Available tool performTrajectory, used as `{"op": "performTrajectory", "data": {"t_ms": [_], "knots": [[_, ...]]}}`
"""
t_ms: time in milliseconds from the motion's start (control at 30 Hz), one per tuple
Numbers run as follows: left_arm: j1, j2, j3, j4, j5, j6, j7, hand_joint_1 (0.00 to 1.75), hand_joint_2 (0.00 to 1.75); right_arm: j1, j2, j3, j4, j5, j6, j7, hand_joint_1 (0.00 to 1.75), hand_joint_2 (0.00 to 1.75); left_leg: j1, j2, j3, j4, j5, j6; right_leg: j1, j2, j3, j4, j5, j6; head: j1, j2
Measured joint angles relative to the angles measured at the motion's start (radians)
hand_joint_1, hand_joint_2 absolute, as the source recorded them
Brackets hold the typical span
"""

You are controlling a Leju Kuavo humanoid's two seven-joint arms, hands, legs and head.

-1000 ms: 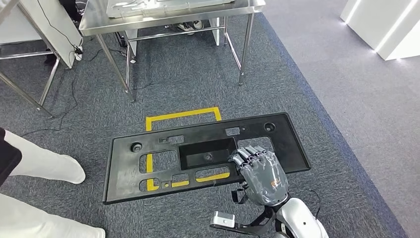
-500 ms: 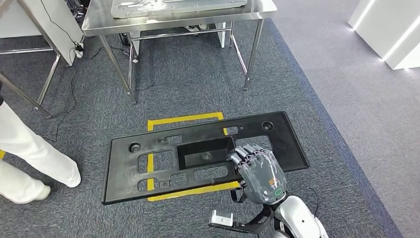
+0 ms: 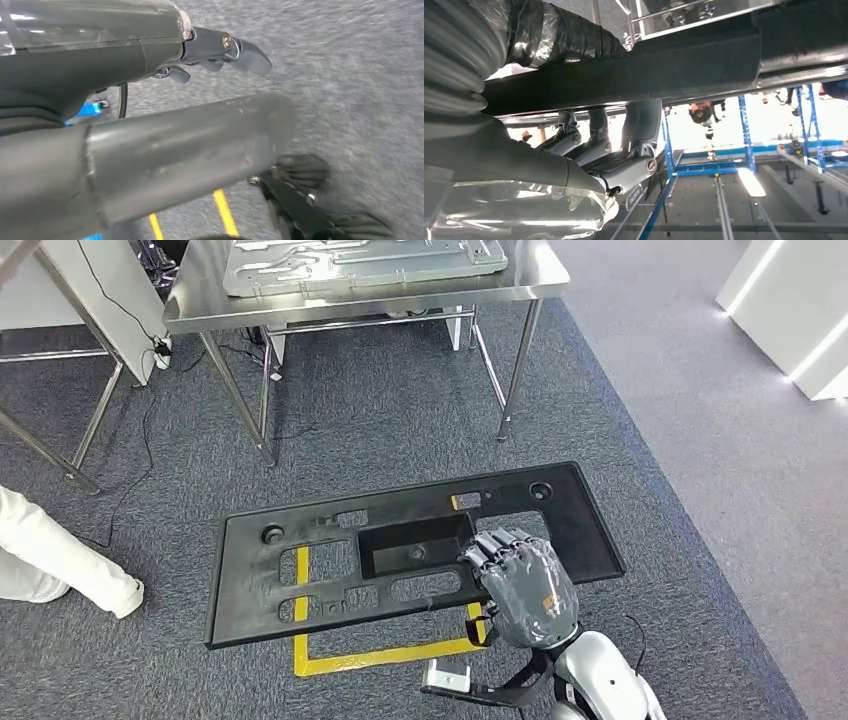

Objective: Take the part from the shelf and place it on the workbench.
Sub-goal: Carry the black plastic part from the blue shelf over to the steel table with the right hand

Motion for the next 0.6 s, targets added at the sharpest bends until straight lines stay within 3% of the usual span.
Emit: {"op": "performTrajectory", "data": {"t_ms": [67,100,167,200,233,300,333,367,400,467,533,600], "knots": [[-0.003,0.0,0.0,0.0,0.002,0.0,0.0,0.0,0.0,-0.003,0.004,0.0,0.0,0.0,0.002,0.0,1.75,1.75,0.007,0.005,-0.071,0.111,-0.024,-0.011,-0.002,-0.002,0.031,-0.008,-0.02,-0.006,0.0,0.0],[-0.003,0.0,0.0,0.0,0.002,0.0,0.0,0.0,0.0,-0.003,0.006,0.0,0.0,0.0,0.002,0.0,1.75,1.75,0.011,0.007,-0.11,0.154,-0.058,-0.017,-0.004,-0.003,0.045,-0.009,-0.032,-0.005,0.0,0.0],[0.002,0.0,0.0,0.0,0.005,0.0,0.0,0.0,0.0,-0.003,0.007,0.0,0.0,0.0,0.005,0.0,1.75,1.75,0.02,0.011,-0.165,0.175,-0.121,-0.028,-0.009,-0.002,0.077,-0.009,-0.06,0.0,0.0,0.0],[0.004,0.0,0.0,0.0,0.006,0.0,0.0,0.0,0.0,-0.002,0.008,0.0,0.0,0.0,0.006,-0.001,1.75,1.75,0.024,0.013,-0.176,0.149,-0.125,-0.034,-0.012,-0.001,0.096,-0.009,-0.075,0.005,0.0,0.0],[0.005,0.0,0.0,0.0,0.008,0.0,0.0,0.0,0.0,-0.003,0.008,0.0,0.0,0.0,0.008,-0.001,1.75,1.75,0.029,0.015,-0.178,0.101,-0.097,-0.039,-0.015,-0.001,0.116,-0.009,-0.091,0.01,0.0,0.0],[0.009,0.0,0.0,0.0,0.01,0.0,0.0,0.0,0.0,-0.002,0.01,0.0,0.0,0.0,0.012,-0.001,1.75,1.75,0.032,0.024,-0.174,-0.001,0.028,-0.04,-0.019,0.0,0.15,-0.008,-0.121,0.024,-0.001,0.0],[0.01,0.0,-0.001,0.0,0.011,0.0,0.0,0.0,0.0,-0.002,0.012,0.0,0.001,0.0,0.015,-0.002,1.75,1.75,0.03,0.028,-0.169,-0.03,0.076,-0.034,-0.02,0.0,0.162,-0.009,-0.135,0.033,0.0,0.0],[0.01,0.0,-0.001,0.0,0.013,0.0,0.001,0.0,0.0,-0.002,0.013,0.0,0.001,0.0,0.017,-0.002,1.75,1.75,0.026,0.03,-0.165,-0.042,0.1,-0.025,-0.02,0.001,0.174,-0.008,-0.144,0.042,0.0,0.0],[0.009,0.0,-0.001,0.0,0.013,0.0,0.001,0.0,0.0,-0.003,0.014,0.0,0.0,0.001,0.018,-0.003,1.75,1.75,0.023,0.029,-0.157,-0.043,0.09,-0.015,-0.02,0.001,0.18,-0.004,-0.144,0.052,0.0,0.0],[0.005,0.0,-0.001,0.001,0.016,0.0,0.001,0.0,0.0,-0.007,0.016,0.0,-0.004,0.001,0.018,-0.003,1.75,1.75,0.024,0.023,-0.131,-0.057,0.081,0.005,-0.022,-0.001,0.167,0.045,-0.122,0.064,0.0,0.0],[0.001,0.0,-0.002,0.002,0.017,0.0,0.0,0.0,0.0,-0.01,0.017,0.0,-0.006,0.0,0.018,-0.003,1.75,1.75,0.025,0.02,-0.1,-0.073,0.069,0.022,-0.023,-0.002,0.098,0.153,-0.111,0.067,0.001,0.0],[0.002,0.0,-0.003,0.003,0.018,0.0,0.0,0.0,0.0,-0.009,0.017,0.0,-0.006,0.0,0.018,-0.003,1.75,1.75,0.022,0.018,-0.072,-0.084,0.053,0.03,-0.019,-0.003,0.008,0.257,-0.156,0.065,0.001,0.0]]}}
